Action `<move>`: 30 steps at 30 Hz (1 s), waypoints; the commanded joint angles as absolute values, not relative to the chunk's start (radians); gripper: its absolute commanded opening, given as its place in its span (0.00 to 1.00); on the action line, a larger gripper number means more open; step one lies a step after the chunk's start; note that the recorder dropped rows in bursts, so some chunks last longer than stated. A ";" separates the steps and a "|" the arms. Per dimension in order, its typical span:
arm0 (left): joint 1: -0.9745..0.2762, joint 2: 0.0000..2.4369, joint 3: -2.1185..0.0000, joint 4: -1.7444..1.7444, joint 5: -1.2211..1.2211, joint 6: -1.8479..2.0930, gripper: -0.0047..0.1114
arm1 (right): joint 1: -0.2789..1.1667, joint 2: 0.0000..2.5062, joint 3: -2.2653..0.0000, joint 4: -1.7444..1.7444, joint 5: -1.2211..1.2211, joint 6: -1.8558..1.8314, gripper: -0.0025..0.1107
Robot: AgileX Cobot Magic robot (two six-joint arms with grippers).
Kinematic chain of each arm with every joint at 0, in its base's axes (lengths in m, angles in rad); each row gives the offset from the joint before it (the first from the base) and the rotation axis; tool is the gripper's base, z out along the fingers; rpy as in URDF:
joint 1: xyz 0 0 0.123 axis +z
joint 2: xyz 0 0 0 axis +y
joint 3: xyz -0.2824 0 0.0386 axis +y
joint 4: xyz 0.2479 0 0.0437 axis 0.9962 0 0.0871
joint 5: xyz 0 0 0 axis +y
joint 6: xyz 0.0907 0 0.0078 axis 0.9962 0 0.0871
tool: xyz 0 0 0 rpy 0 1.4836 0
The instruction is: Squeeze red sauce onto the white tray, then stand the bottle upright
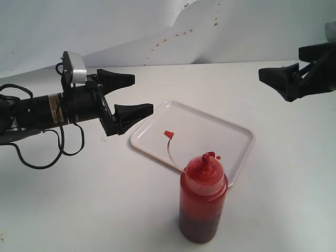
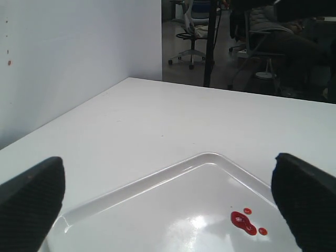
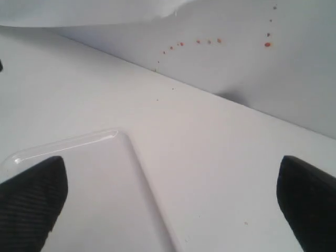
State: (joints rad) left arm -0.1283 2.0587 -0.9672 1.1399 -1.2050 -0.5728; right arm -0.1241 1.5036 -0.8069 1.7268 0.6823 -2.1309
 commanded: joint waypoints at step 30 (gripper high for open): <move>-0.167 1.606 -0.789 1.225 -1.173 -0.810 0.04 | -0.129 1.567 -0.816 1.744 0.770 -2.116 0.95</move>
State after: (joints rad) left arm -0.1376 1.7039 -0.8432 1.2094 -1.1981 -0.7800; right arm -0.1245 1.5679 -0.8087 1.7354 0.7440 -2.1216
